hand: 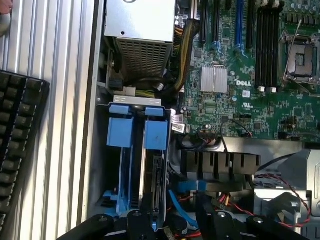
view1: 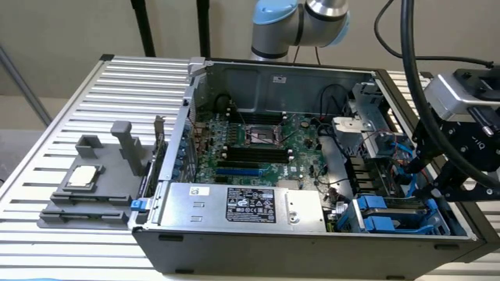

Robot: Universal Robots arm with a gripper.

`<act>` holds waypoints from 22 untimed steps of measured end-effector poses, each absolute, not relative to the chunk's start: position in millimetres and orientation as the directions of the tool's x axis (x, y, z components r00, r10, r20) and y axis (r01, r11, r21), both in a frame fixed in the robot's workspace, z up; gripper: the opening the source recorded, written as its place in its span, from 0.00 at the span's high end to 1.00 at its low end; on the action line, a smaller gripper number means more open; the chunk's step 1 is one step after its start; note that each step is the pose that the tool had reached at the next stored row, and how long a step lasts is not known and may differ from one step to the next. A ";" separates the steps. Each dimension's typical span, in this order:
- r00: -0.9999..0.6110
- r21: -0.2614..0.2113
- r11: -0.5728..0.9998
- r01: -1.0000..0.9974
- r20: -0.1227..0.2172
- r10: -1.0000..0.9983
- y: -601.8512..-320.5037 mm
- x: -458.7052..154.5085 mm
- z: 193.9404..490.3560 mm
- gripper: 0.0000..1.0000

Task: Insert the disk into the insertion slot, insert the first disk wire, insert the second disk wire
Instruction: 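Insert the first disk wire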

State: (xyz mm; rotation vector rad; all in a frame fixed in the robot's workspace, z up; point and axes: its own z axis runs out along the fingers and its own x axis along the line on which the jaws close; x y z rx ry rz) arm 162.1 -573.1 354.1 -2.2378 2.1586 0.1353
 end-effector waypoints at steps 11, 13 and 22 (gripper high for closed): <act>0.044 0.039 -0.047 -0.998 -0.083 -0.996 -574.3 148.9 350.1 0.39; 0.044 0.039 -0.047 -0.998 -0.084 -0.995 -576.7 148.3 350.1 0.39; 0.043 0.039 -0.047 -0.998 -0.091 -0.995 -588.5 151.6 350.6 0.39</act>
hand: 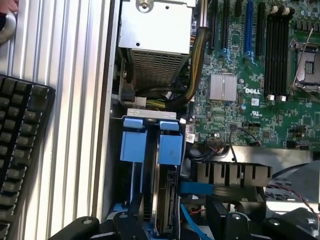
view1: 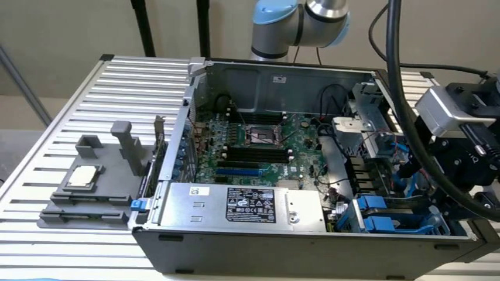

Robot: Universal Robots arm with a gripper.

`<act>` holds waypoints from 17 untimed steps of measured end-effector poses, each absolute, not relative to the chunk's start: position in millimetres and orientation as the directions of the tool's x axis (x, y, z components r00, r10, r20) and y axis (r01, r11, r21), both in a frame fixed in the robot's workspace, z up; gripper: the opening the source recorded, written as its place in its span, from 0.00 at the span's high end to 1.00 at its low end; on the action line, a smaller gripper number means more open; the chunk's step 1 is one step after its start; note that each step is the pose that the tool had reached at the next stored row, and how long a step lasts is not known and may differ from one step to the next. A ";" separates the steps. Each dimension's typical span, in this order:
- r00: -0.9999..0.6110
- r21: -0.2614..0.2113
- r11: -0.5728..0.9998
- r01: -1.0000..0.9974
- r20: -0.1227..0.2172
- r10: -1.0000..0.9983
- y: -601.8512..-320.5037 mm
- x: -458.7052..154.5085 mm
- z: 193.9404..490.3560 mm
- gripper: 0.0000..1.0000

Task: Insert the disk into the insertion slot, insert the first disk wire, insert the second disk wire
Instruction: 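Insert the first disk wire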

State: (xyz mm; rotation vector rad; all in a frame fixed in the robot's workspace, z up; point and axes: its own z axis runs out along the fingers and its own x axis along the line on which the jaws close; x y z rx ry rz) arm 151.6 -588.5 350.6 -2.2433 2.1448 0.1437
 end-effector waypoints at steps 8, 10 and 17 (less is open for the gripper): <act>0.043 0.040 -0.047 -0.998 -0.100 -0.994 -591.4 165.2 350.6 0.60; 0.043 0.041 -0.047 -0.998 -0.102 -0.994 -593.1 169.3 350.7 0.66; 0.060 0.042 -0.064 -0.997 -0.110 -0.992 -595.5 171.9 349.5 0.66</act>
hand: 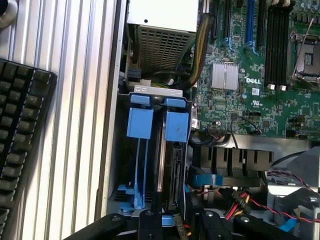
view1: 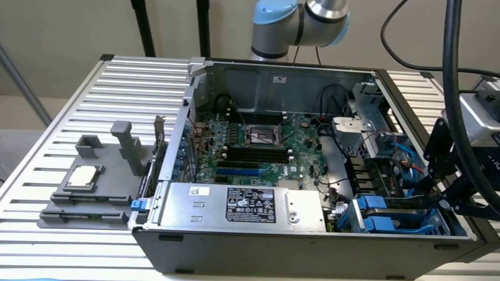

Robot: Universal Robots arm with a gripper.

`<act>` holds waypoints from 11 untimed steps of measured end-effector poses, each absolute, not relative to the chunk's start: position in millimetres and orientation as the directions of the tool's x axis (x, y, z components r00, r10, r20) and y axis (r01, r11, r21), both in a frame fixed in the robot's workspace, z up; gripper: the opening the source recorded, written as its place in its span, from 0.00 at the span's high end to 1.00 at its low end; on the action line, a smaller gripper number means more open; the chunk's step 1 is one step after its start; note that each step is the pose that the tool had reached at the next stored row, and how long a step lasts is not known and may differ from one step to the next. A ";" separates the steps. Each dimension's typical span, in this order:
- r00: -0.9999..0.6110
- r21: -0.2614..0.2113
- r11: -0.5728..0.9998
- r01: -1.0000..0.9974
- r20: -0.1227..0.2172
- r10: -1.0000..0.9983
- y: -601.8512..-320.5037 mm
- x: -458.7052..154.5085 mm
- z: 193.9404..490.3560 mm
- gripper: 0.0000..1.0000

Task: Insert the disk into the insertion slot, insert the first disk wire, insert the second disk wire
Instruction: 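Insert the first disk wire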

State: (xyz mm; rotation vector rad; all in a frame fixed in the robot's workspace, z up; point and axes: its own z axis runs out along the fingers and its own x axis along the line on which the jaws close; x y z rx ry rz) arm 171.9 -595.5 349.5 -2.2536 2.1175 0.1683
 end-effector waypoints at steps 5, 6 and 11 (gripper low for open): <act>0.089 0.041 -0.094 -0.995 -0.117 -0.989 -595.5 174.8 347.8 0.66; 0.094 0.041 -0.100 -0.994 -0.120 -0.988 -595.5 175.3 347.5 0.66; 0.128 0.039 -0.134 -0.990 -0.138 -0.982 -595.5 176.8 344.8 0.66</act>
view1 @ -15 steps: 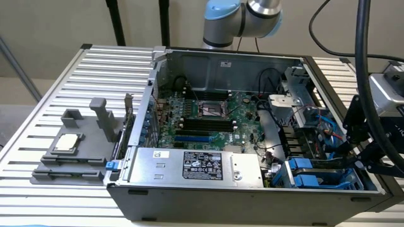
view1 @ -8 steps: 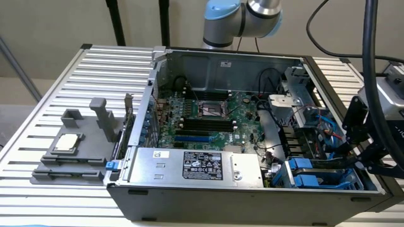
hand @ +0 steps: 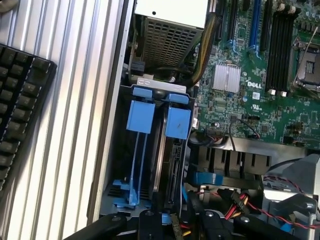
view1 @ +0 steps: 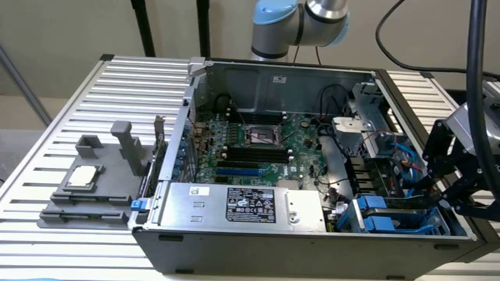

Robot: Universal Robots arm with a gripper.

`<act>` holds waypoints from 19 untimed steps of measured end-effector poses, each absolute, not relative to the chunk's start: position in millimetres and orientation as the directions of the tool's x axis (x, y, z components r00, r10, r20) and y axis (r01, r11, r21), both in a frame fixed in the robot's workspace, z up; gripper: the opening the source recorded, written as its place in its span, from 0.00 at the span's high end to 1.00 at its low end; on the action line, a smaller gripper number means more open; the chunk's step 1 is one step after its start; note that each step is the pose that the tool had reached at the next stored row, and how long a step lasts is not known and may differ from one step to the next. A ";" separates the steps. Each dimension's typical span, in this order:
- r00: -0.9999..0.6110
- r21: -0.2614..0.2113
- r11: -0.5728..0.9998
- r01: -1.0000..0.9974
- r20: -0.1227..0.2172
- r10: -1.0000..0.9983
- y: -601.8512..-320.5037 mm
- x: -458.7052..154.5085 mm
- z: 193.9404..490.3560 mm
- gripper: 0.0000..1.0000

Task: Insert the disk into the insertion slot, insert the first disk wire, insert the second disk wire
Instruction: 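Insert the first disk wire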

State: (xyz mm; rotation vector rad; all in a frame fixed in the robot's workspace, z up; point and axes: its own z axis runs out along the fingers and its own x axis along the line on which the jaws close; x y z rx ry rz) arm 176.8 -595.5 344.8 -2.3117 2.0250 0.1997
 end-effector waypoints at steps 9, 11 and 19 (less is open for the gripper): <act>0.177 0.037 -0.184 -0.982 -0.151 -0.972 -595.5 181.2 344.3 0.76; 0.182 0.036 -0.190 -0.981 -0.153 -0.971 -595.5 181.3 344.4 0.76; 0.185 0.036 -0.192 -0.981 -0.154 -0.971 -595.4 158.5 344.6 0.84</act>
